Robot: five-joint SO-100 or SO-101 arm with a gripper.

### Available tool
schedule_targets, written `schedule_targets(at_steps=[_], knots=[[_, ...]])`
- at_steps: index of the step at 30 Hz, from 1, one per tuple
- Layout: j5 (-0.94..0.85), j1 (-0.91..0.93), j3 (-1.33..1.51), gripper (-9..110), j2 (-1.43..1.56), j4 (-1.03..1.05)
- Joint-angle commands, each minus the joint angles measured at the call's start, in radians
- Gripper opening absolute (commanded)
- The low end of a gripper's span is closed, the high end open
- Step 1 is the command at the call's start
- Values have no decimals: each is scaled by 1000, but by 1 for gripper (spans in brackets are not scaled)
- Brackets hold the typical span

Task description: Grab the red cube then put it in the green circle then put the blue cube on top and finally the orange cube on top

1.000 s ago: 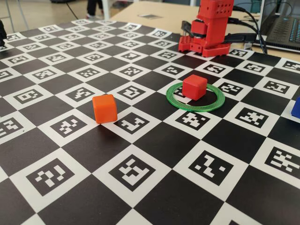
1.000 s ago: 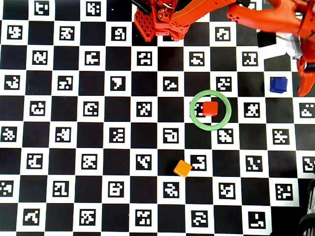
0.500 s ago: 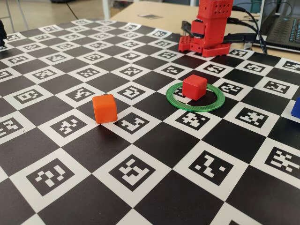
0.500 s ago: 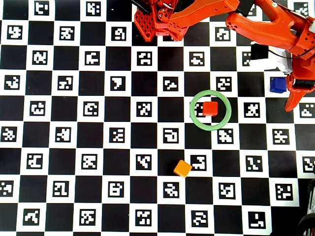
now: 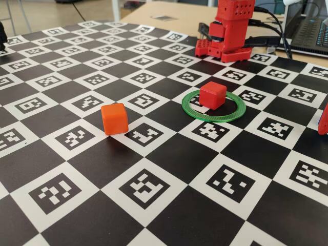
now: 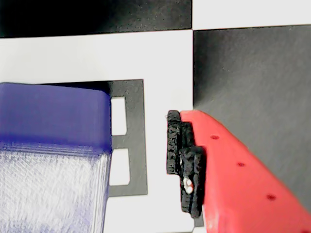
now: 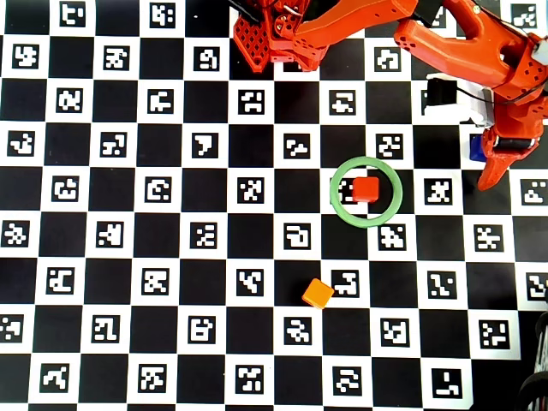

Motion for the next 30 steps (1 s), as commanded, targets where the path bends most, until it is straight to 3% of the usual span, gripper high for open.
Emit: schedule_targets(at_steps=[1, 30], knots=[[15, 8, -9, 47, 117, -12], [43, 23, 121, 45, 219, -146]])
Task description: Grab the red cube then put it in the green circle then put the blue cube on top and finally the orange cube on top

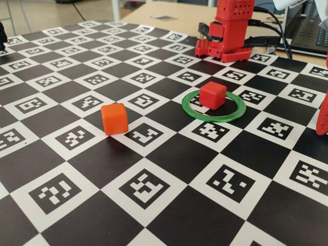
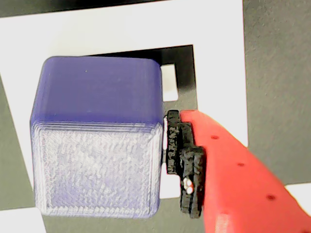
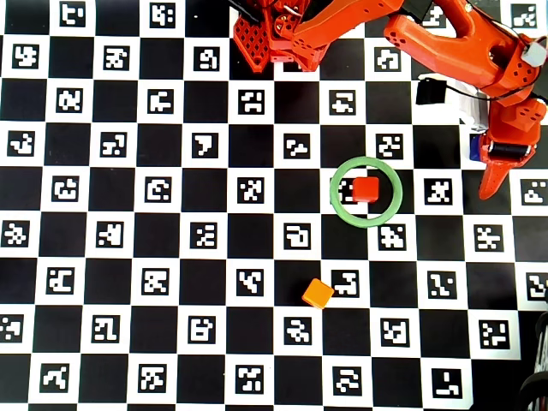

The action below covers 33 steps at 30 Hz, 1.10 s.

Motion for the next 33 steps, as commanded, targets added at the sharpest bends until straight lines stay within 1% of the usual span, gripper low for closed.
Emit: schedule_targets(at_steps=[1, 4, 7, 18, 21, 27, 33], knots=[[-6, -11, -9, 45, 124, -6], [-12, -11, -3, 43, 127, -12], [-9, -11, 3, 38, 130, -20], [-77, -17, 5, 16, 129, -48], [-87, -12, 11, 14, 127, -51], [-112, -8, 17, 12, 127, -57], [-210, 29, -8, 11, 175, -26]])
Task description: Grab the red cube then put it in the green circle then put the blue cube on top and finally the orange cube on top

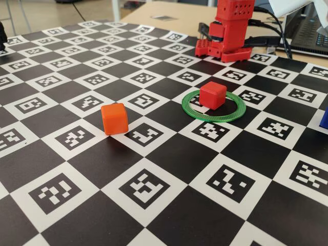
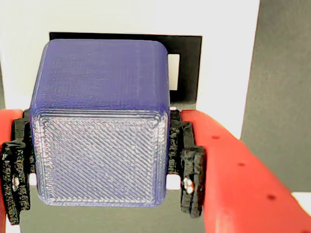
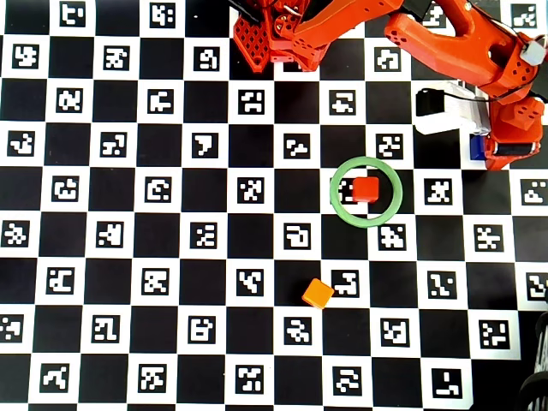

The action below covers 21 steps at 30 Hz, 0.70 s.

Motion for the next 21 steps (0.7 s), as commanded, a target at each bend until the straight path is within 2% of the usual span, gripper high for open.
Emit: schedule_targets(at_steps=[1, 9, 13, 21], knots=[[-72, 41, -43, 10, 172, 32], [-261, 114, -100, 8, 245, 173], [-301, 175, -132, 8, 321, 276], [-454, 322, -40, 8, 572, 324]])
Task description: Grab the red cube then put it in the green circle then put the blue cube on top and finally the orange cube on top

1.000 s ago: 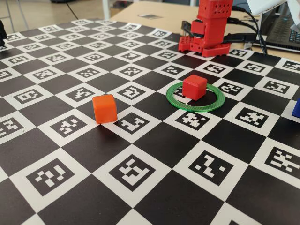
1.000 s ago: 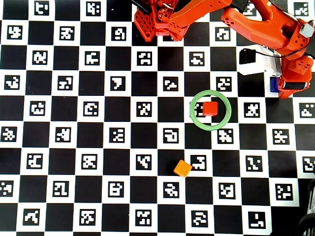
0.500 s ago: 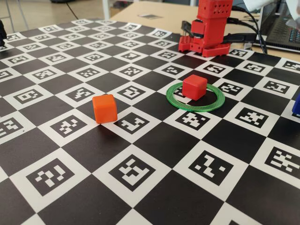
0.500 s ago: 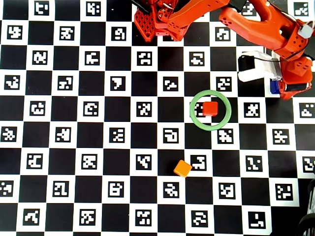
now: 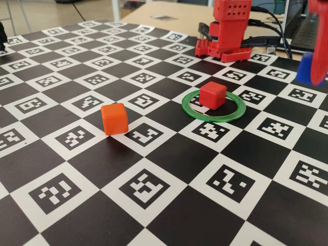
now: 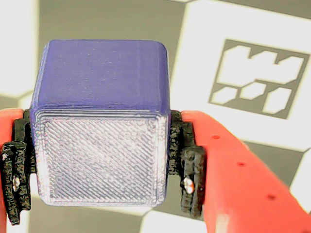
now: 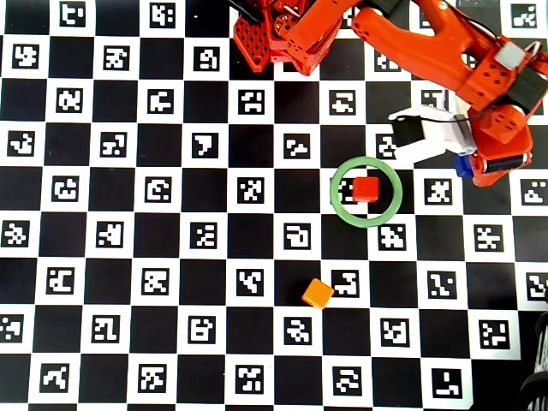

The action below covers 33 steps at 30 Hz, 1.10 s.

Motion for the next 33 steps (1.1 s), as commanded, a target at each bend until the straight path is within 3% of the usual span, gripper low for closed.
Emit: schedule_targets(at_steps=[1, 9, 18, 33], knots=[[-84, 84, 5, 8, 204, 25], [-204, 256, 166, 8, 298, 54], [-202, 365, 324, 9, 310, -46], [-192, 374, 474, 8, 347, -153]])
